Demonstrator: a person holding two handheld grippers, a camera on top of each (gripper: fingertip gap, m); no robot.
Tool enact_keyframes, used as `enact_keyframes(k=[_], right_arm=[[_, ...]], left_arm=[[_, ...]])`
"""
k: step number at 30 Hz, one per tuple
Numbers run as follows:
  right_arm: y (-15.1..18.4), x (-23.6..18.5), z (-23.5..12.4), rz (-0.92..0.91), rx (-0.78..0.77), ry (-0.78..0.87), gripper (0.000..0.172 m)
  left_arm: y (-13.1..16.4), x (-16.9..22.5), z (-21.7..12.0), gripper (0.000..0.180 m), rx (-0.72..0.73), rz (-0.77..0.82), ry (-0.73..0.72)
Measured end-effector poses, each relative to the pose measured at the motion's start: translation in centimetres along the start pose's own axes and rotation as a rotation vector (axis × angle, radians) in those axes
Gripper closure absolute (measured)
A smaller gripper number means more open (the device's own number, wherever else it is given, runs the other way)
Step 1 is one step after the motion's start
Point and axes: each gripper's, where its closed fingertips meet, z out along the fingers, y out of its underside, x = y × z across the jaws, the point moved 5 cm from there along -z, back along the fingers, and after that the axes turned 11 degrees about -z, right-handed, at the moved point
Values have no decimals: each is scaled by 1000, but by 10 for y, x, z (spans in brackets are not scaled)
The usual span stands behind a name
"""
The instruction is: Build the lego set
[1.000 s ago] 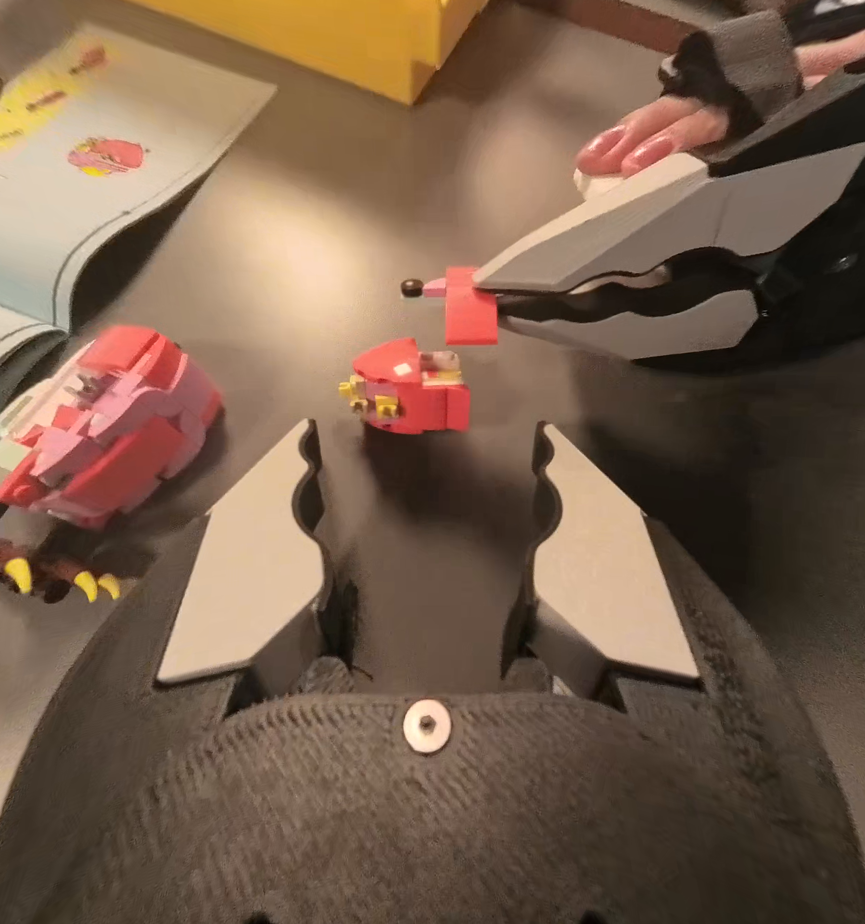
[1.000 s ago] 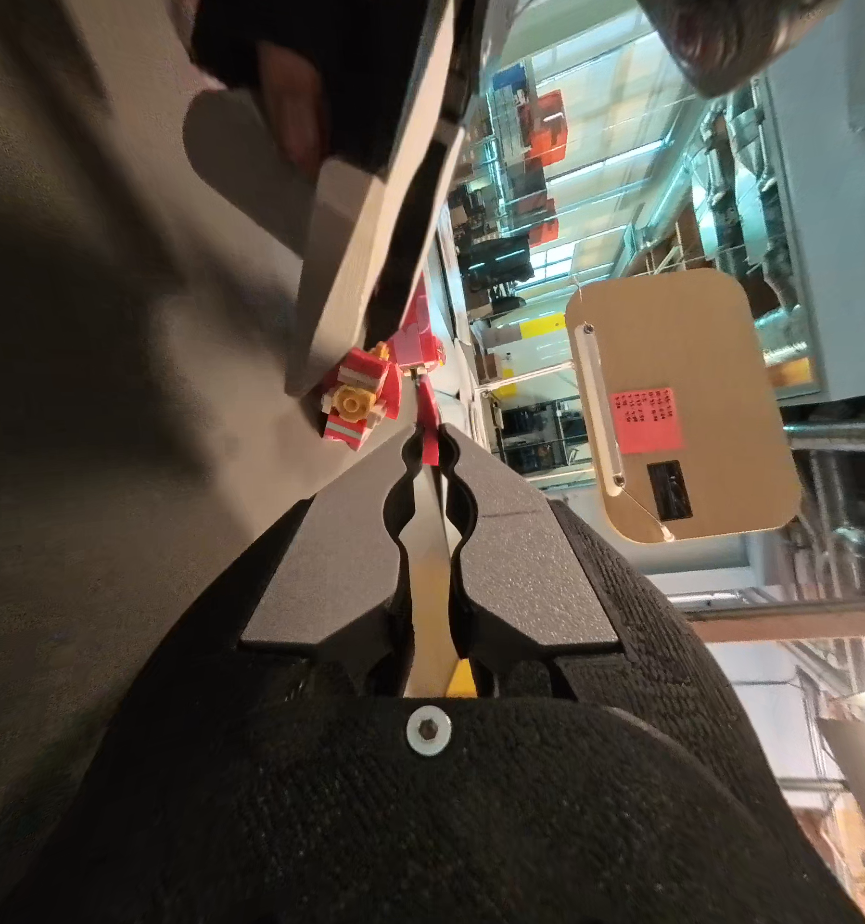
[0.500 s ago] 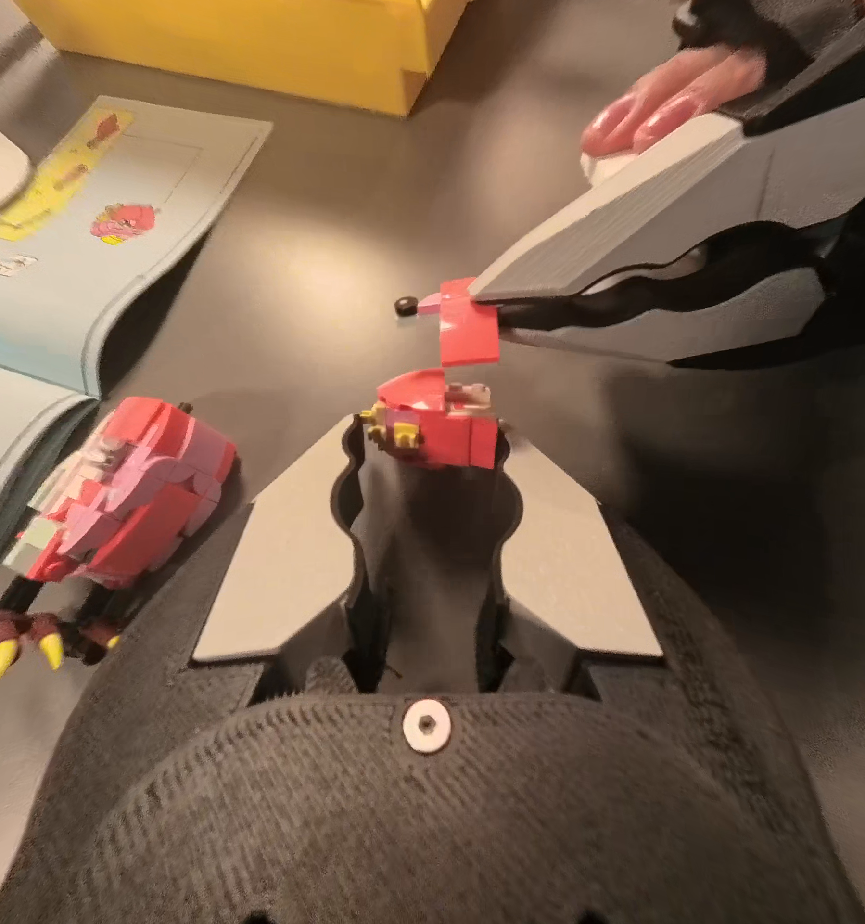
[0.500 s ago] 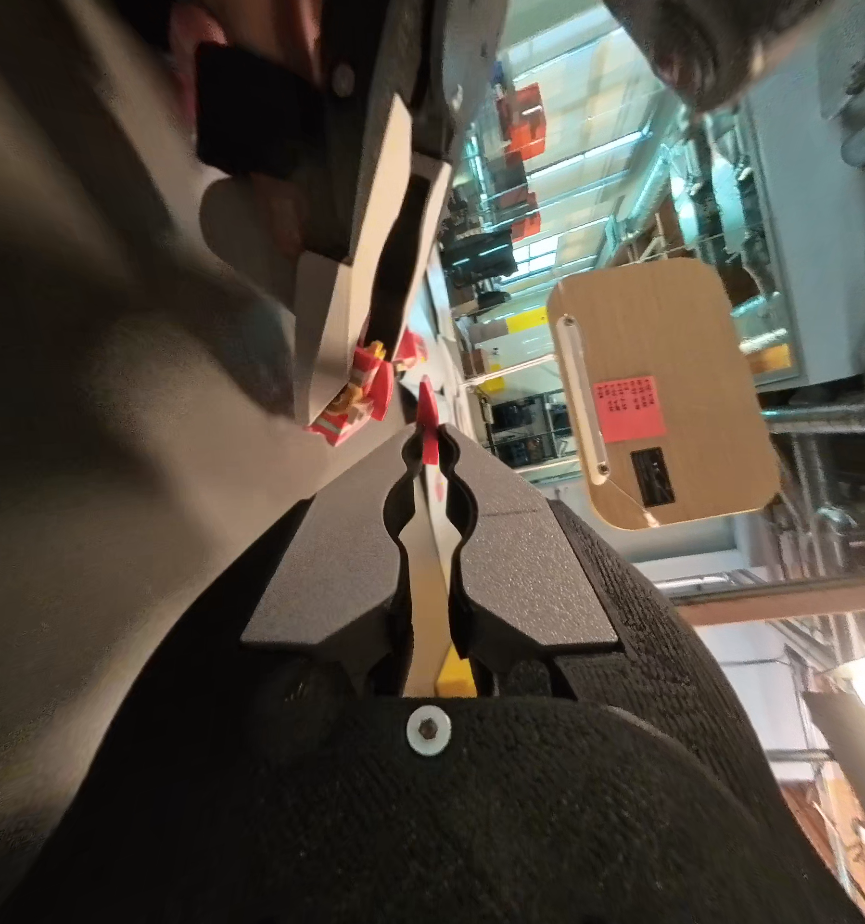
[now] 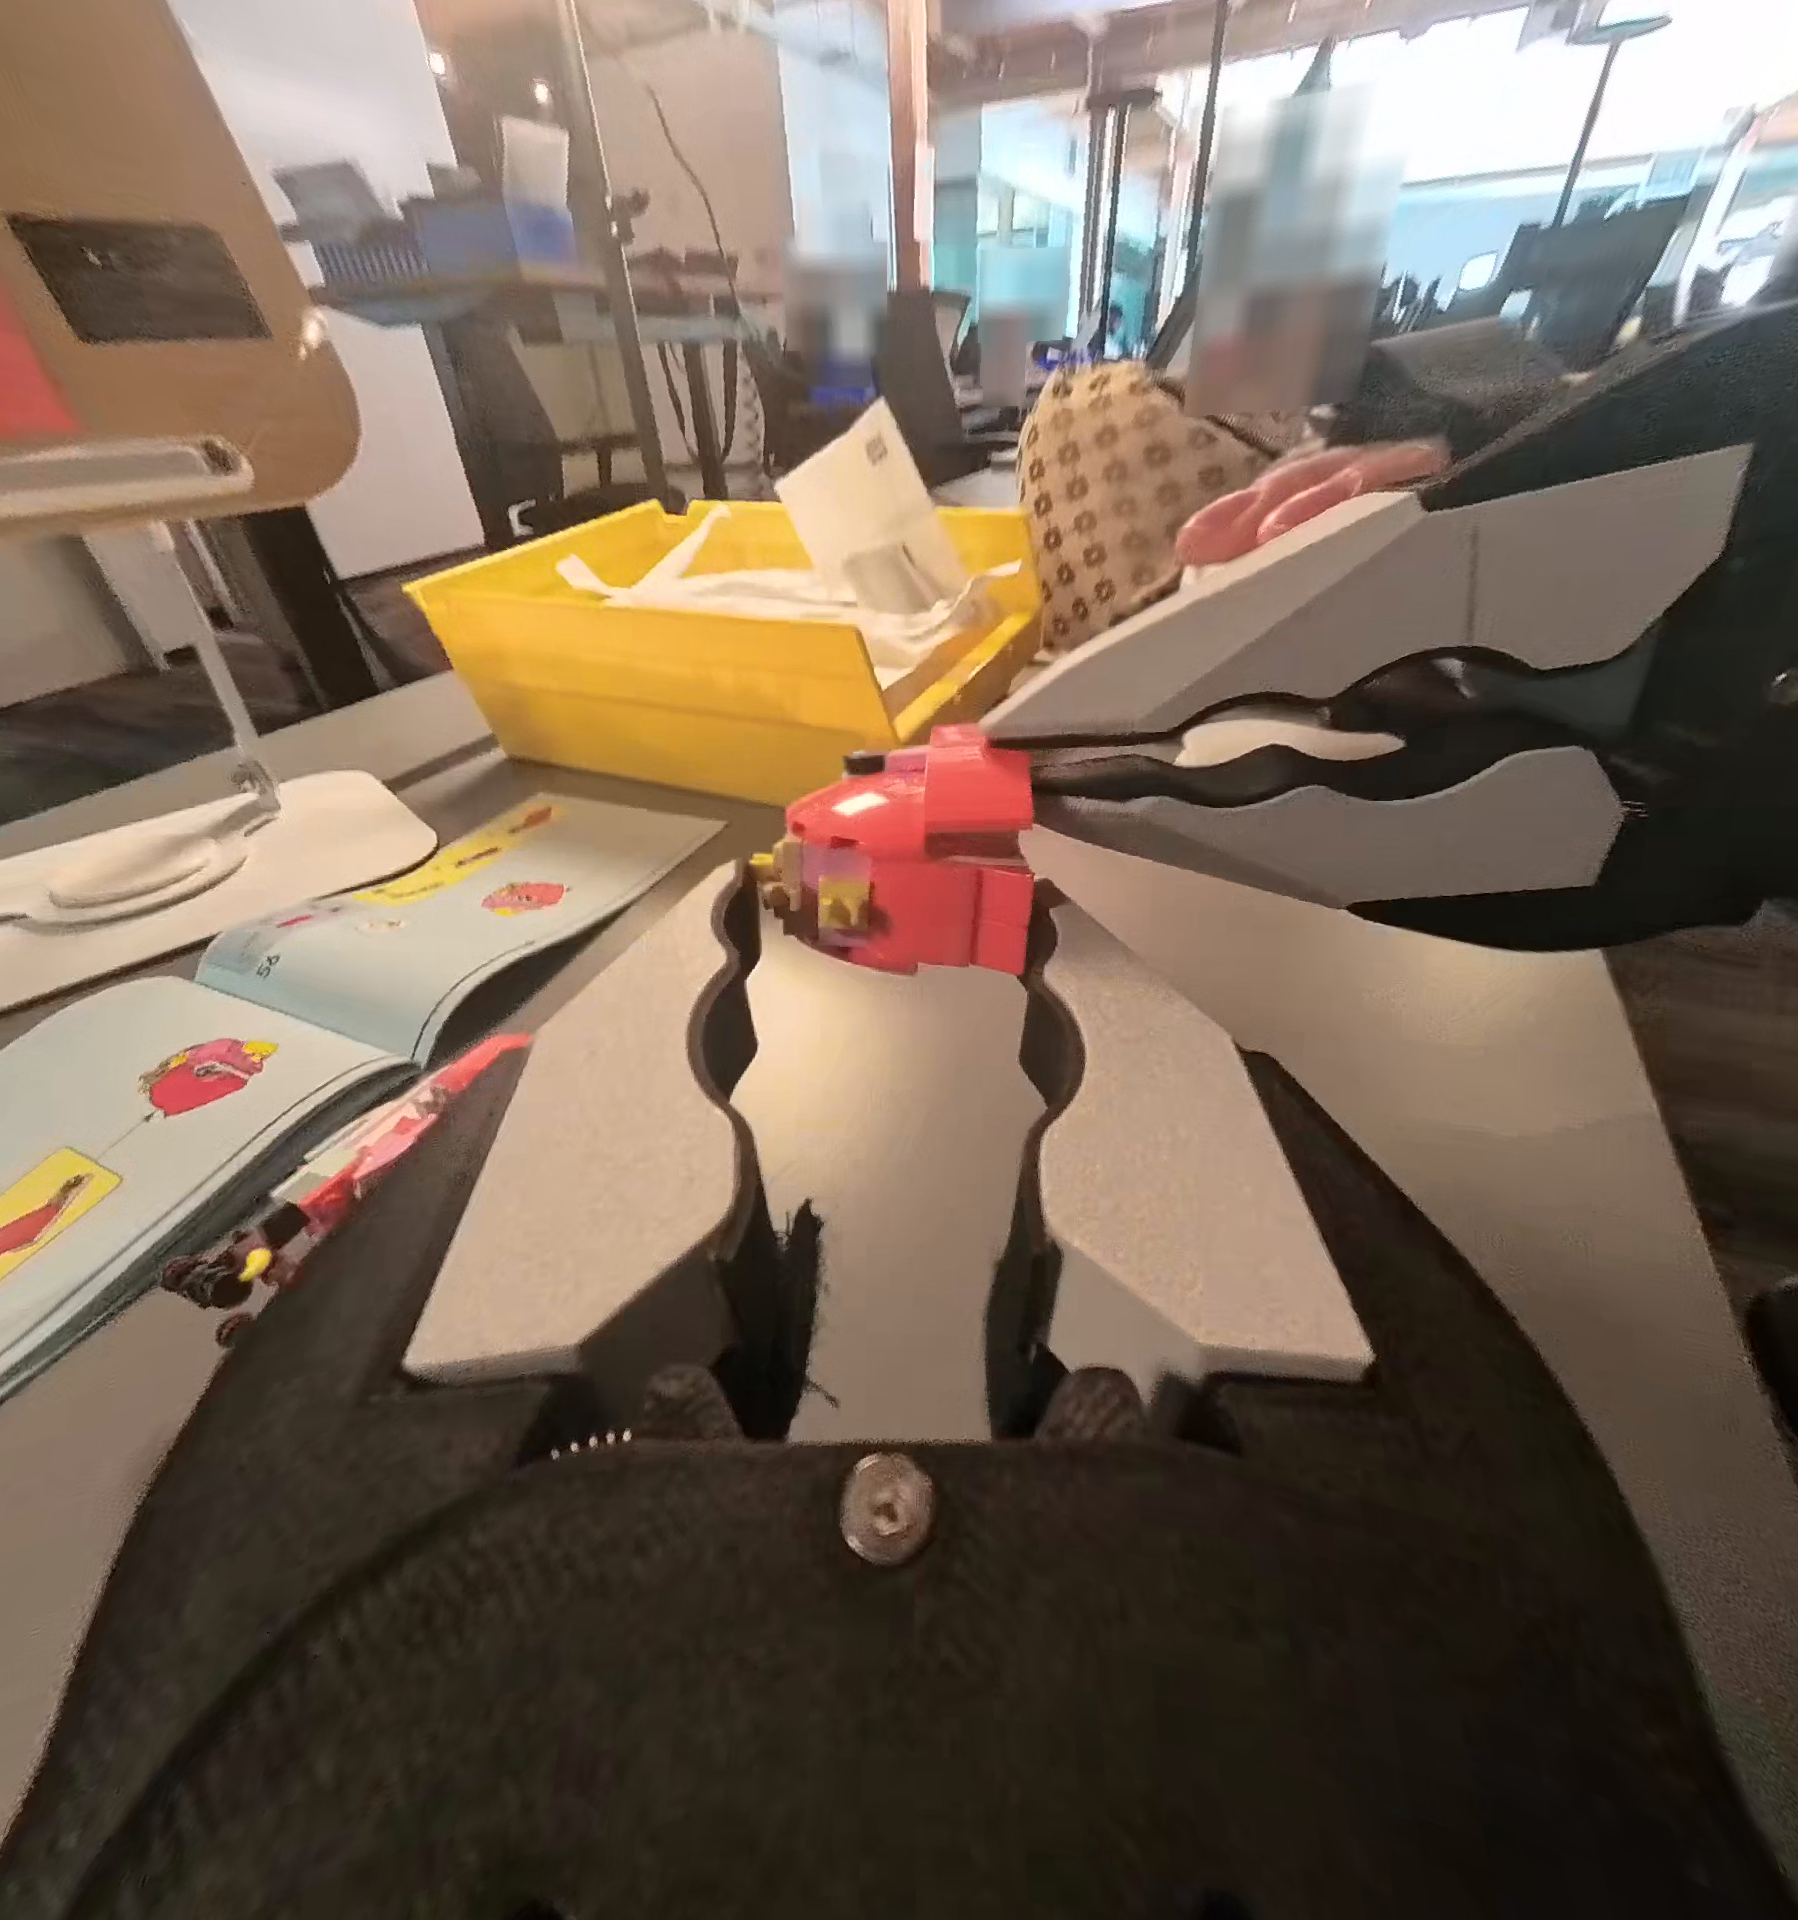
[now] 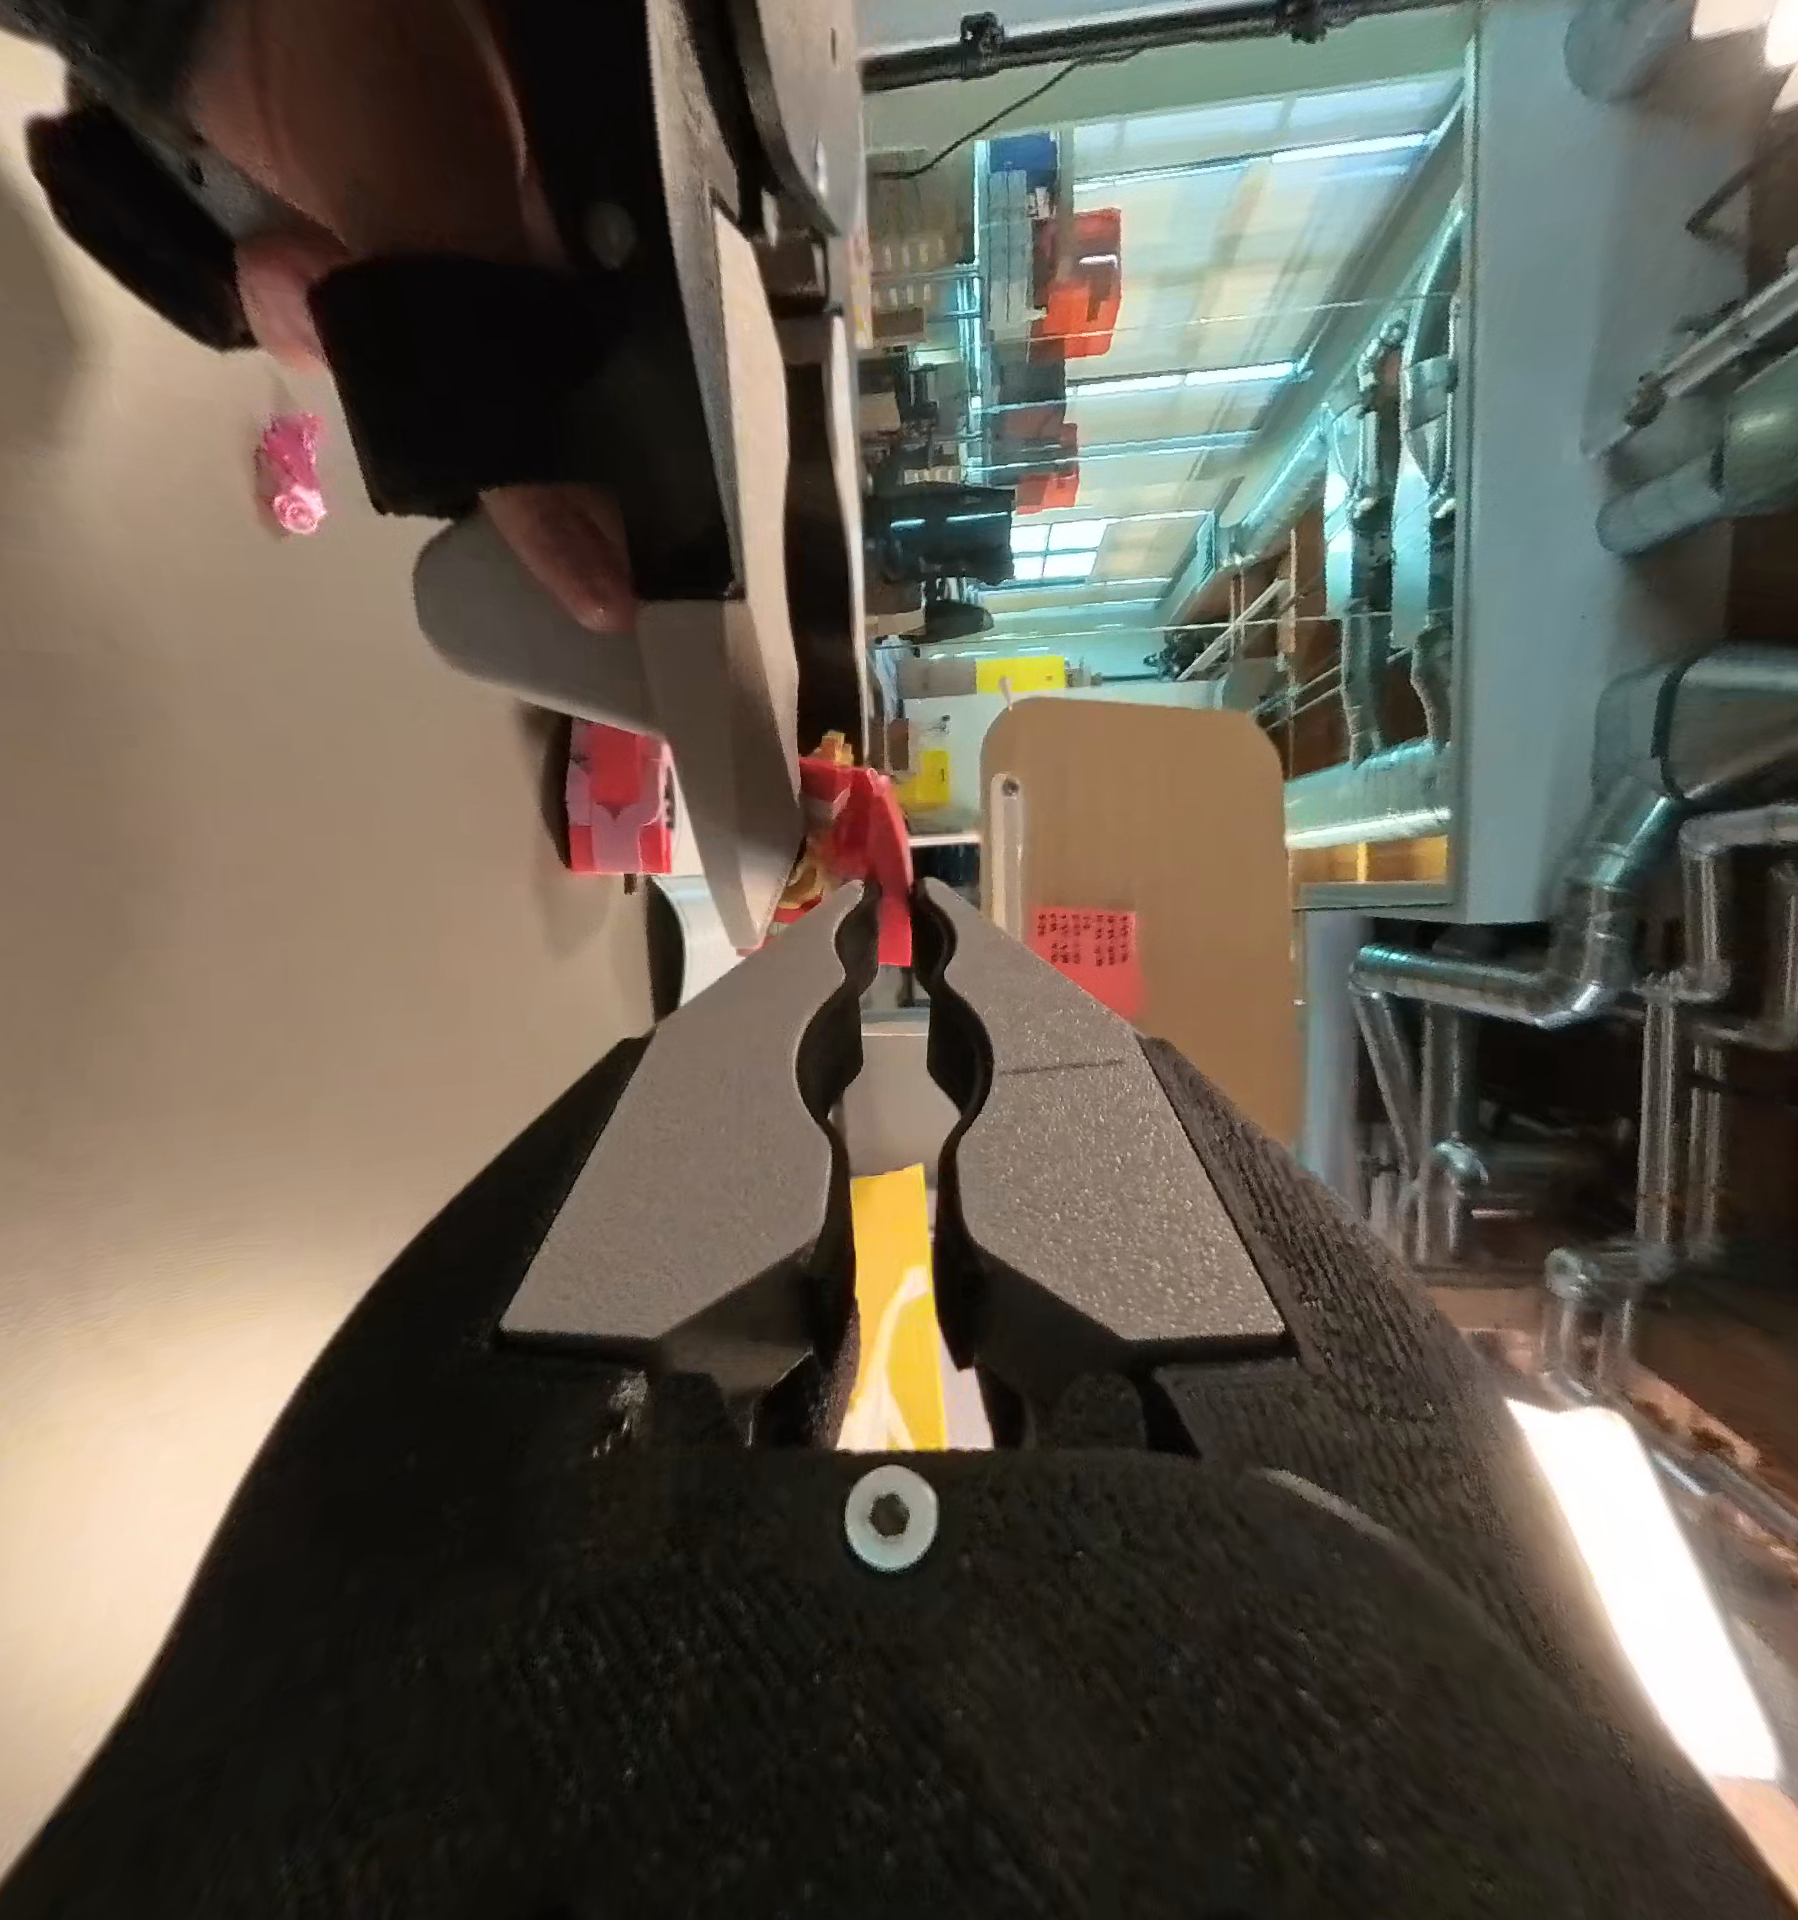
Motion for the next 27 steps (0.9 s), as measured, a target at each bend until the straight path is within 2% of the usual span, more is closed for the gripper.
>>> enact_keyframes(k=[7,17,20,22,27], right_arm=[[-11,26,-4,-65,45,-56,168],[-15,32,3,-205,-11,-149,163],[-16,32,3,-224,-15,-171,158],[-16,31,4,-223,-16,-202,149],[-14,31,5,-203,-35,-225,146]], left_arm=[[-15,5,-12,132,158,-36,94],[-16,0,-13,132,167,-124,100],[-15,-2,-12,132,162,-140,101],[-15,-4,-13,132,165,-154,103],[-14,-4,-13,132,156,-167,109]])
